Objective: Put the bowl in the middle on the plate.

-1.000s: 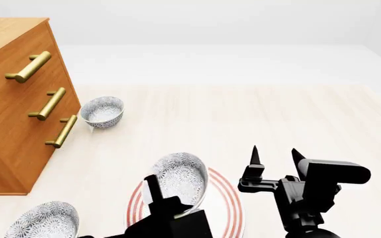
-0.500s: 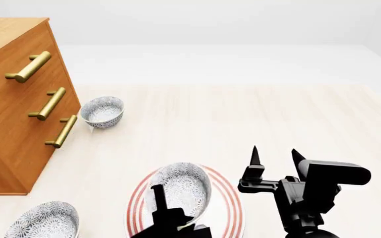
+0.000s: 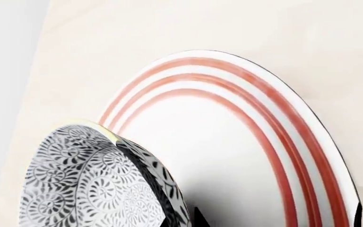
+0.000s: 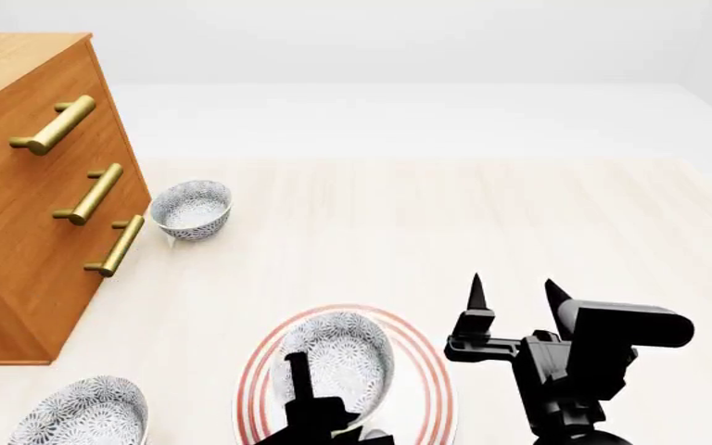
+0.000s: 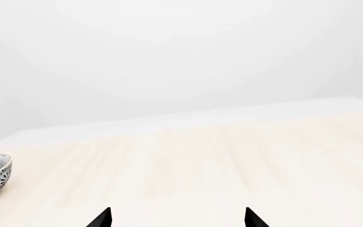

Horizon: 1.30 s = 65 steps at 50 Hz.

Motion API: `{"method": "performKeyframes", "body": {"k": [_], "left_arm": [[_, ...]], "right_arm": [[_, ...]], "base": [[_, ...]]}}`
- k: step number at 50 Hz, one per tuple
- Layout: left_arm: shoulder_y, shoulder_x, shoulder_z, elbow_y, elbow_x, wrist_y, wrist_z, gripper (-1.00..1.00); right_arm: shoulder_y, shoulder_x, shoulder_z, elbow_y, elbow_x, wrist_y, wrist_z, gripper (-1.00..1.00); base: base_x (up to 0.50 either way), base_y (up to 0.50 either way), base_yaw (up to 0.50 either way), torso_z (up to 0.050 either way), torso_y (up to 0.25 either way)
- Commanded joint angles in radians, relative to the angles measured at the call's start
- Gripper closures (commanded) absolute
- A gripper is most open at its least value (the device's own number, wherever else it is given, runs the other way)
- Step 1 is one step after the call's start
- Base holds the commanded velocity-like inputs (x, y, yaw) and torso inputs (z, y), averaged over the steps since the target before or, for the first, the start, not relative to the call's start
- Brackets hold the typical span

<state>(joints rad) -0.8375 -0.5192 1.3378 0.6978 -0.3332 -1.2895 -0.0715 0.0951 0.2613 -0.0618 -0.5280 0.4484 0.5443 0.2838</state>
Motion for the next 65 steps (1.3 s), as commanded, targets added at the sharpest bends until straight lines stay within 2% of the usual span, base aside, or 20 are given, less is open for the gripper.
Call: {"method": "performKeyframes", "body": {"k": [1,18,19,38,45,50,60,65], "left_arm": [[-0.004,0.001,0.001,-0.011,0.028,0.009,-0.009,1.00],[-0.013,0.001,0.026,-0.021,0.027,0.011,0.000,1.00],[-0.015,0.000,0.030,-0.019,0.027,0.009,0.001,-1.00],[-0.029,-0.007,0.011,0.021,0.010,-0.005,0.009,-1.00],[-0.047,-0.011,-0.153,0.197,-0.148,-0.143,0.110,-1.00],[-0.038,0.022,-0.354,0.273,-0.274,-0.279,0.144,-1.00],[-0.118,-0.014,-0.492,0.264,-0.592,-0.275,-0.032,-1.00],[-0.156,-0.029,-0.615,0.246,-0.763,-0.270,-0.104,-1.00]], "right_arm": [[-0.001,0.004,-0.002,0.001,0.004,-0.004,0.005,-1.00],[-0.001,0.010,-0.006,-0.001,0.010,-0.006,0.012,-1.00],[-0.001,0.010,-0.006,-0.001,0.010,-0.007,0.012,-1.00],[-0.001,0.015,-0.012,0.002,0.016,-0.014,0.018,-1.00],[-0.002,0.018,-0.015,-0.006,0.018,-0.012,0.022,-1.00],[-0.001,0.020,-0.017,-0.006,0.020,-0.012,0.023,-1.00],[-0.001,0.022,-0.020,-0.005,0.023,-0.016,0.026,-1.00],[-0.002,0.023,-0.021,-0.004,0.024,-0.017,0.028,-1.00]], "base": [[0.00,0.00,0.00,0.000,0.000],[0.00,0.00,0.00,0.000,0.001],[0.00,0.00,0.00,0.000,0.000],[0.00,0.00,0.00,0.000,0.000],[0.00,0.00,0.00,0.000,0.000],[0.00,0.00,0.00,0.000,0.000],[0.00,0.00,0.00,0.000,0.000],[0.00,0.00,0.00,0.000,0.000]]}}
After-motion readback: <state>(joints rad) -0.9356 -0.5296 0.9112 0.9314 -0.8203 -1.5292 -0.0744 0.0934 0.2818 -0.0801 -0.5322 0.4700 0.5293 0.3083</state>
